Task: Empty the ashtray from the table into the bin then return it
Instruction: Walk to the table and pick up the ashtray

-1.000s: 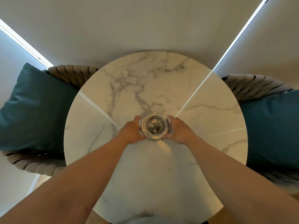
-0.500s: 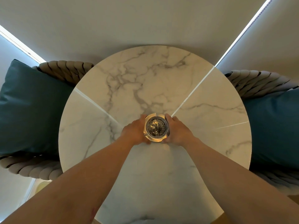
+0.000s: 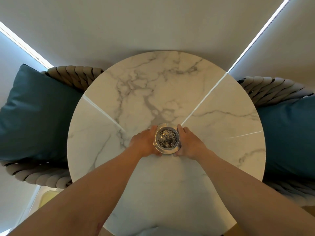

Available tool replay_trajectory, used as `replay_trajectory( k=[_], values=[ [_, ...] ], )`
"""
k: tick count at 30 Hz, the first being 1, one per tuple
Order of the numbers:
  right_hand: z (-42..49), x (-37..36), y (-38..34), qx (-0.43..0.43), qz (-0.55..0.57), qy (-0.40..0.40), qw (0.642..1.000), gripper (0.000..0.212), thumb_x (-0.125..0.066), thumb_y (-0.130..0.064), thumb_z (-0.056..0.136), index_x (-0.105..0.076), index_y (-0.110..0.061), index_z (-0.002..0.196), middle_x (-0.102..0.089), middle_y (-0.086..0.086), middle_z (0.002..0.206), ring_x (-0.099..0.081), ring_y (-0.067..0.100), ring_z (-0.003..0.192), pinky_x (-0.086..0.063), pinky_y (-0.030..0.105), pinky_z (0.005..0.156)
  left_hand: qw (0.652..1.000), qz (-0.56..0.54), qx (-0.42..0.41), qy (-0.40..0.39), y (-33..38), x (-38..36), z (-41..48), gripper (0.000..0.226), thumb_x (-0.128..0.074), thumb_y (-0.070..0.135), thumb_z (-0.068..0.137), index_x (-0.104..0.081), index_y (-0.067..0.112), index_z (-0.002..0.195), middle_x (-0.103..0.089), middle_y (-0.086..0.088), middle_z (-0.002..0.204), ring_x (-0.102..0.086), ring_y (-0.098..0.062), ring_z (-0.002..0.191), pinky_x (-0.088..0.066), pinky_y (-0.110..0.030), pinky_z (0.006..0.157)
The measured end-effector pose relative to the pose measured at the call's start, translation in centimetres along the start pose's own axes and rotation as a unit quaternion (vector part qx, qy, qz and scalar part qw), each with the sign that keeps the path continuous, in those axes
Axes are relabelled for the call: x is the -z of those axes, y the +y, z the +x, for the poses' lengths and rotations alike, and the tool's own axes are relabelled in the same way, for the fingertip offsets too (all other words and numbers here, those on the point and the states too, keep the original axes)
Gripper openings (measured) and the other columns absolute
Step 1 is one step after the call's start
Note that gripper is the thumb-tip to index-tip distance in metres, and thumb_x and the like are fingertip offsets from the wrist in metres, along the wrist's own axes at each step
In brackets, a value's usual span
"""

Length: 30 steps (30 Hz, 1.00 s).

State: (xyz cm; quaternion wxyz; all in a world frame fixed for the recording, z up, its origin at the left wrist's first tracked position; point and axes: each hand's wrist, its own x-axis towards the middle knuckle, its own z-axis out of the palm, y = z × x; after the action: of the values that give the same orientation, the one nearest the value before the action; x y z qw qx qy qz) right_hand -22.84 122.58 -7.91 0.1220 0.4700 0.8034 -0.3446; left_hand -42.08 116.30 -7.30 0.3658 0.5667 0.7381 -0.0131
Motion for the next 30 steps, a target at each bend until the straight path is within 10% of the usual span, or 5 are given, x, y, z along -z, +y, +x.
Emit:
replay_trajectory(
  k=[30],
  values=[
    [-13.2,-8.1,-3.7,-0.006,-0.026,0.012,1.000,0.122,-0.091,-0.046,0.057,-0.022,-0.009,0.151,-0.039,0.008,0.146,-0.028,0.025,0.141,-0.036,0.038,0.111,0.992,-0.018,-0.121,0.002,-4.1,-6.3,-13.1,0.105,-0.088,0.052,0.047,-0.037,0.020,0.133,-0.051,0.000,0.128,-0.049,-0.020,0.115,-0.045,-0.038,0.093]
  ],
)
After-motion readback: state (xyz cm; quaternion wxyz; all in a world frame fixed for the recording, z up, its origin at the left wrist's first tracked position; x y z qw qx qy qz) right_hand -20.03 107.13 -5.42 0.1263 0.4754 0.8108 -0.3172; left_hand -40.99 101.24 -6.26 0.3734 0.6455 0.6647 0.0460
